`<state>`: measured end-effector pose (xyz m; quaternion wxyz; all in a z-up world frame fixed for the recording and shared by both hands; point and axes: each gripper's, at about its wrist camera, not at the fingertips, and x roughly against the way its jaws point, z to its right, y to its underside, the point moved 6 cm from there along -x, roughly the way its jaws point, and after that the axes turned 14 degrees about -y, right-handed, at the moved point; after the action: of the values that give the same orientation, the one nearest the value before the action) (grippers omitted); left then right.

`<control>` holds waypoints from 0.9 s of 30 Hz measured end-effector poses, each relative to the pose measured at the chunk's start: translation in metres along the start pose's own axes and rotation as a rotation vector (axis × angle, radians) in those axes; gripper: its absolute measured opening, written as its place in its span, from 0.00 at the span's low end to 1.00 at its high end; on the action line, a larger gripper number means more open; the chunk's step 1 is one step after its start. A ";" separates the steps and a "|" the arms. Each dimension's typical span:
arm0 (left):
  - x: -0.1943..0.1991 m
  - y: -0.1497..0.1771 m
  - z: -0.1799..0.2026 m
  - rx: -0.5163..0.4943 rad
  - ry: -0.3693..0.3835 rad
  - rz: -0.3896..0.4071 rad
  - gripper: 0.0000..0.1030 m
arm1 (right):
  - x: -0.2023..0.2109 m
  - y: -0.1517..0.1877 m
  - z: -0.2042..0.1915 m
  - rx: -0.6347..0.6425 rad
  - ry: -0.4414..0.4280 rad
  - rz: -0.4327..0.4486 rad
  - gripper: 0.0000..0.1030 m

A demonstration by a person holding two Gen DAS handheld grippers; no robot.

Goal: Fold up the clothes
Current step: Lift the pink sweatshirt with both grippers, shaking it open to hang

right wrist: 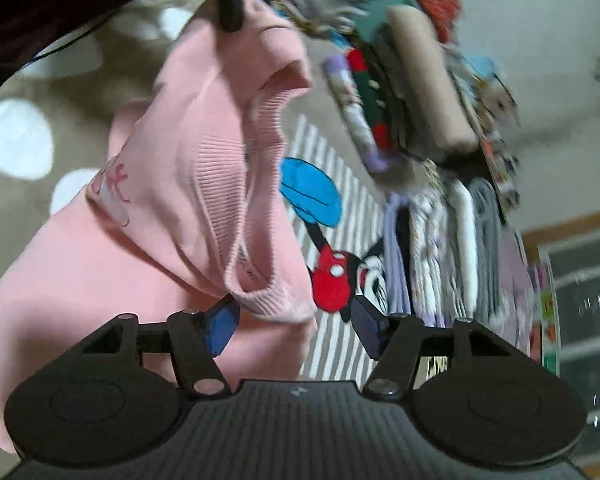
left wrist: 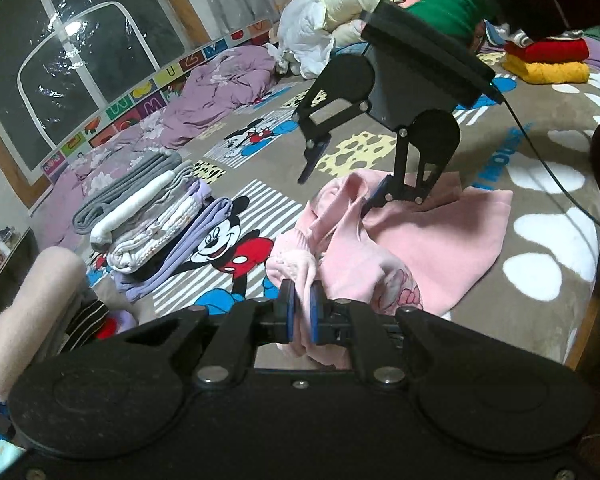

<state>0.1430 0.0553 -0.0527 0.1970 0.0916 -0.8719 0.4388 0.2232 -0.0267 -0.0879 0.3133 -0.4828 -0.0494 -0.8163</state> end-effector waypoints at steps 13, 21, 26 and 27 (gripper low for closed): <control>-0.009 -0.033 -0.028 -0.011 -0.114 0.047 0.06 | 0.037 -0.007 0.022 -0.205 -0.057 0.007 0.14; -0.003 -0.114 -0.068 -0.011 -0.197 0.170 0.06 | 0.133 0.014 0.060 -0.473 0.106 0.075 0.14; 0.000 -0.159 -0.082 -0.028 -0.227 0.228 0.06 | 0.185 0.034 0.085 -0.640 0.206 0.123 0.13; -0.001 -0.167 -0.084 -0.033 -0.235 0.235 0.06 | 0.194 0.042 0.089 -0.671 0.222 0.129 0.13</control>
<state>0.2216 0.0228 0.1143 0.0427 0.0361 -0.9008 0.4306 0.2487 -0.1161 0.1089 0.1919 -0.4692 0.2862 -0.8131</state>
